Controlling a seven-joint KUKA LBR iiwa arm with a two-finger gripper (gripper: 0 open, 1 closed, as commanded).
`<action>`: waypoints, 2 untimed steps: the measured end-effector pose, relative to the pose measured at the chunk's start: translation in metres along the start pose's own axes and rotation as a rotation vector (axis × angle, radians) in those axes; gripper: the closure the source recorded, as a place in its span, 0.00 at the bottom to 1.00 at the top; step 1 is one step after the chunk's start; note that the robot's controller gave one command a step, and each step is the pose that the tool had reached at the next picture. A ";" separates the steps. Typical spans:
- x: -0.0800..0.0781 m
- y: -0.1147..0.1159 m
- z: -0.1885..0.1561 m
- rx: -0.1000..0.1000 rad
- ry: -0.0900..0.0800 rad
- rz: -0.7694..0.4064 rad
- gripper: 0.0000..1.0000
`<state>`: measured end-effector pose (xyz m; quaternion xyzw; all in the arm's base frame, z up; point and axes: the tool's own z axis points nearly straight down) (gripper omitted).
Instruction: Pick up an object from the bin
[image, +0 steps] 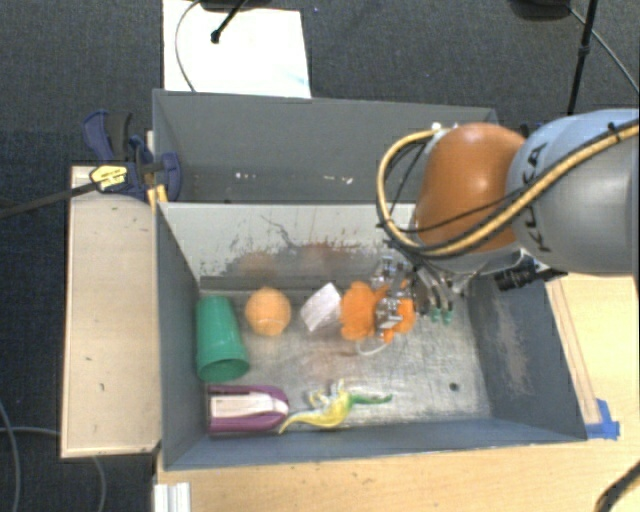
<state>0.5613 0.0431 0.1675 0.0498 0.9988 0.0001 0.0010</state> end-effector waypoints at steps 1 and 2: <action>0.000 0.000 0.000 0.000 0.000 -0.001 1.00; -0.006 0.011 -0.042 0.001 0.007 -0.020 1.00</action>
Offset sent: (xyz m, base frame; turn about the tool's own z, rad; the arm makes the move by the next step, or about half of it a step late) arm 0.0132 0.0188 0.0740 -0.0324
